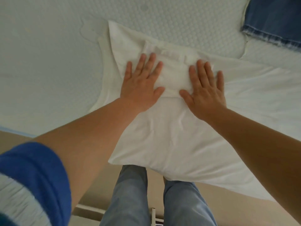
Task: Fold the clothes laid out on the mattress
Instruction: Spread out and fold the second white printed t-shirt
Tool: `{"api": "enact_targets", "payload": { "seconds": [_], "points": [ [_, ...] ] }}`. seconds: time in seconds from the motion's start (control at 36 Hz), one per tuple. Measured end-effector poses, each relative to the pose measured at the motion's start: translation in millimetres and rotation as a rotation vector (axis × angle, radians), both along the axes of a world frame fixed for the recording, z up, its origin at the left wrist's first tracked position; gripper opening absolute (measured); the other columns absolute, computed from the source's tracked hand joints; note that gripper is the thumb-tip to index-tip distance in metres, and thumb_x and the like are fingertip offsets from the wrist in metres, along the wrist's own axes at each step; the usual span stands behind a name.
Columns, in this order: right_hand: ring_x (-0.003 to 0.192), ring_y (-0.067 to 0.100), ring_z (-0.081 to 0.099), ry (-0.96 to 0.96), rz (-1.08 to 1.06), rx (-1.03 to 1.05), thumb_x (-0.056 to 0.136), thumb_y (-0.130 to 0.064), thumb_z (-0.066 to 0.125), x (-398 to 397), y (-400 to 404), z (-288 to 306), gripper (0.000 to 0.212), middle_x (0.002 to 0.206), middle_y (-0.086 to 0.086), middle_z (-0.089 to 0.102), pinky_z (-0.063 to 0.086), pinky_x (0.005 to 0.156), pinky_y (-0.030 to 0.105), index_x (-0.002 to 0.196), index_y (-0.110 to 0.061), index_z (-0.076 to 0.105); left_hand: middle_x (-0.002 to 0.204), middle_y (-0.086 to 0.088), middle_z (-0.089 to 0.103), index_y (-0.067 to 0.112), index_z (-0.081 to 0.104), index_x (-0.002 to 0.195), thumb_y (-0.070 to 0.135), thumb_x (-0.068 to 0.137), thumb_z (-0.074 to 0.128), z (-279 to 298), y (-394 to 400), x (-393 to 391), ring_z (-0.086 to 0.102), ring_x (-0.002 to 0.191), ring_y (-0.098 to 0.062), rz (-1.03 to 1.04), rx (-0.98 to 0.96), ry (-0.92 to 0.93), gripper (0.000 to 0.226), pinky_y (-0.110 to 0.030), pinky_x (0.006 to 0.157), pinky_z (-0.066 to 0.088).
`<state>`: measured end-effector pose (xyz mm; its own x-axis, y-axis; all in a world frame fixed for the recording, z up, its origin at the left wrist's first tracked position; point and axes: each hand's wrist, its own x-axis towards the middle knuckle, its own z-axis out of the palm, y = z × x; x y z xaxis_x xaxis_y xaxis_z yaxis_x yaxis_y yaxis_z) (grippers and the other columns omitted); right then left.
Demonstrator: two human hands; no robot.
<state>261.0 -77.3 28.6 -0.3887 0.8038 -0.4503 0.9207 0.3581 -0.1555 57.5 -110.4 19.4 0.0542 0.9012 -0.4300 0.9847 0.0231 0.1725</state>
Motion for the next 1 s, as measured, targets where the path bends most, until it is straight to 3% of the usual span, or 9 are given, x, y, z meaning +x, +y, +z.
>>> {"api": "enact_targets", "payload": {
  "seconds": [0.14,0.22,0.36,0.47,0.58,0.67,0.75,0.86,1.0],
  "points": [
    [0.144,0.019,-0.012,-0.057,0.034,-0.003,0.091,-0.058,0.023,-0.5,1.0,-0.3,0.076,0.158,0.004,-0.01,-0.014,0.112,0.044,0.15,-0.018,-0.003,0.158,0.001,-0.012,0.026,0.0,0.15,0.066,0.084,0.03,-2.0,2.8,-3.8,-0.012,0.144,-0.02,0.009,-0.016,0.087,0.083,-0.05,0.11,-0.012],
    [0.145,0.02,-0.009,-0.002,-0.005,-0.017,0.093,-0.052,0.035,-3.6,-0.8,11.7,0.076,0.158,0.007,-0.004,-0.013,0.112,0.043,0.15,-0.012,0.004,0.158,-0.005,-0.005,0.018,0.008,0.15,0.053,0.082,0.045,15.2,1.6,-3.1,-0.009,0.145,-0.02,0.173,-0.023,0.076,0.085,-0.046,0.113,-0.009],
    [0.144,0.023,0.008,0.115,-0.082,-0.016,0.09,-0.038,0.052,-3.3,-30.1,37.2,0.068,0.154,0.01,0.023,0.0,0.113,0.042,0.146,-0.009,0.027,0.157,-0.008,0.013,0.019,0.035,0.143,0.031,0.086,0.052,47.4,-48.3,-13.0,0.001,0.145,-0.023,0.377,-0.005,-0.099,0.062,-0.037,0.116,0.002],
    [0.142,0.025,0.015,0.125,-0.119,-0.124,0.088,-0.034,0.055,1.6,-75.7,55.0,0.064,0.15,0.009,0.029,0.008,0.112,0.04,0.143,-0.011,0.032,0.146,-0.01,0.036,0.013,0.046,0.134,0.022,0.086,0.056,67.7,-115.0,-17.4,0.025,0.137,-0.026,0.656,0.025,-0.205,0.05,-0.035,0.111,0.018],
    [0.138,0.023,0.019,0.124,-0.174,-0.207,0.087,-0.03,0.058,7.7,-127.8,67.0,0.061,0.146,0.006,0.032,0.012,0.11,0.039,0.141,-0.013,0.035,0.123,-0.012,0.051,0.009,0.05,0.125,0.015,0.081,0.06,73.2,-175.9,-21.9,0.048,0.112,-0.027,1.019,0.028,-0.244,0.046,-0.03,0.088,0.036],
    [0.132,0.024,0.027,0.129,-0.323,-0.278,0.086,-0.027,0.059,10.6,-166.8,68.9,0.057,0.14,0.006,0.038,0.019,0.108,0.039,0.137,-0.014,0.04,0.097,-0.008,0.06,0.01,0.054,0.106,0.022,0.081,0.06,64.3,-209.4,-27.5,0.058,0.093,-0.027,1.278,-0.19,-0.319,0.029,-0.028,0.063,0.04],
    [0.125,0.025,0.035,0.124,-0.545,-0.34,0.087,-0.025,0.059,14.6,-204.6,66.4,0.05,0.135,0.007,0.041,0.028,0.104,0.037,0.133,-0.013,0.044,0.057,0.009,0.06,0.014,0.062,0.07,0.025,0.079,0.065,54.3,-229.7,-30.2,0.059,0.064,-0.017,1.336,-0.241,-0.516,0.014,-0.016,0.047,0.039],
    [0.093,0.015,0.049,0.122,-0.878,-0.45,0.086,-0.025,0.061,17.6,-247.0,59.0,0.043,0.114,0.001,0.054,0.037,0.079,0.028,0.127,-0.015,0.048,0.064,0.008,0.061,0.015,0.065,0.075,0.023,0.077,0.066,45.5,-241.0,-34.4,0.054,0.055,-0.004,1.386,-0.196,-0.638,0.009,-0.011,0.041,0.036],
    [0.104,0.027,0.055,0.127,-1.179,-0.601,0.086,-0.028,0.063,26.4,-278.4,42.3,0.047,0.111,0.006,0.058,0.045,0.095,0.043,0.128,-0.012,0.051,0.078,0.003,0.062,0.014,0.065,0.095,0.029,0.084,0.062,35.1,-244.8,-38.1,0.057,0.07,-0.012,1.347,-0.297,-0.709,0.019,-0.018,0.052,0.041]
  ]
}}
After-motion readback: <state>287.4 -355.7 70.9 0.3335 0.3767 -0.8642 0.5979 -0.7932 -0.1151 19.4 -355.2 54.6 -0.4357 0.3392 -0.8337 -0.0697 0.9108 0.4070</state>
